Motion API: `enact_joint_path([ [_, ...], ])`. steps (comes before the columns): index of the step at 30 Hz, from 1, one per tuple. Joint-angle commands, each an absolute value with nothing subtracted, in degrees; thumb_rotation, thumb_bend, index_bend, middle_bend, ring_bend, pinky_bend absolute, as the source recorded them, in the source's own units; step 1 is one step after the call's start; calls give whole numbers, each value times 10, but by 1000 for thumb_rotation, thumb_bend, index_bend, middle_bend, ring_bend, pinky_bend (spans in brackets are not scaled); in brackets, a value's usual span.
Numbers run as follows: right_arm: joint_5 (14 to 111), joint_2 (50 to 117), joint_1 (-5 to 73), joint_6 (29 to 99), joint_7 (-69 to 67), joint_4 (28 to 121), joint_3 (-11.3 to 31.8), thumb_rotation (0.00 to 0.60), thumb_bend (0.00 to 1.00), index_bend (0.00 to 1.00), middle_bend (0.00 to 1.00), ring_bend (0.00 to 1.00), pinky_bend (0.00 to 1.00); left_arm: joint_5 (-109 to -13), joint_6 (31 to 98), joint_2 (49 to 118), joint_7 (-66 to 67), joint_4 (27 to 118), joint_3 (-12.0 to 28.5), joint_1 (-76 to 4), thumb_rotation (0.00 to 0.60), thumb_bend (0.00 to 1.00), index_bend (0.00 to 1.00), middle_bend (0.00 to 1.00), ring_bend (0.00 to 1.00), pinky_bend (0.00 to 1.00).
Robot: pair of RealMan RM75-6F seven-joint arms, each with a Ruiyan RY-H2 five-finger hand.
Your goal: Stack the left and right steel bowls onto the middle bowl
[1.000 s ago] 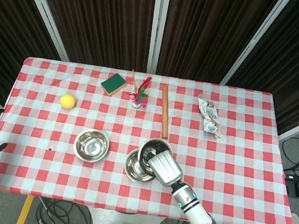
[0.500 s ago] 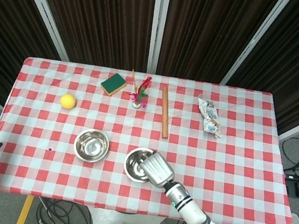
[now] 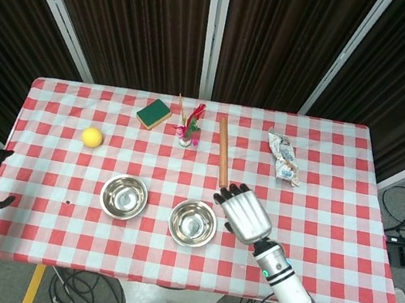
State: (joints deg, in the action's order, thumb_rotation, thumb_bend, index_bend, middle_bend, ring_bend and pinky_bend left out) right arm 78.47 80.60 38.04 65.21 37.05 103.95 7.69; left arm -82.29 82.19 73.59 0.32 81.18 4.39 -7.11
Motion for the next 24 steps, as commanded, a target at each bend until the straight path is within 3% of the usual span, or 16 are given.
enact_joint_path([
  [1,787,760,350,695,328,1065,98,600,0,421,423,332,359,-845,800,736,26,830,30,-88,600,152,198,281,210,359],
  [11,780,693,310,743,241,1065,122,600,0,416,416,321,358,-937,721,744,161,937,-5,-158,600,154,198,281,210,360],
  [16,768,673,297,757,215,1064,134,600,1,415,416,321,355,-942,654,773,200,943,-5,-203,600,155,198,281,211,361],
  [24,753,662,285,764,180,1047,144,600,0,413,416,321,355,-957,607,814,230,914,2,-253,600,156,198,281,211,361],
])
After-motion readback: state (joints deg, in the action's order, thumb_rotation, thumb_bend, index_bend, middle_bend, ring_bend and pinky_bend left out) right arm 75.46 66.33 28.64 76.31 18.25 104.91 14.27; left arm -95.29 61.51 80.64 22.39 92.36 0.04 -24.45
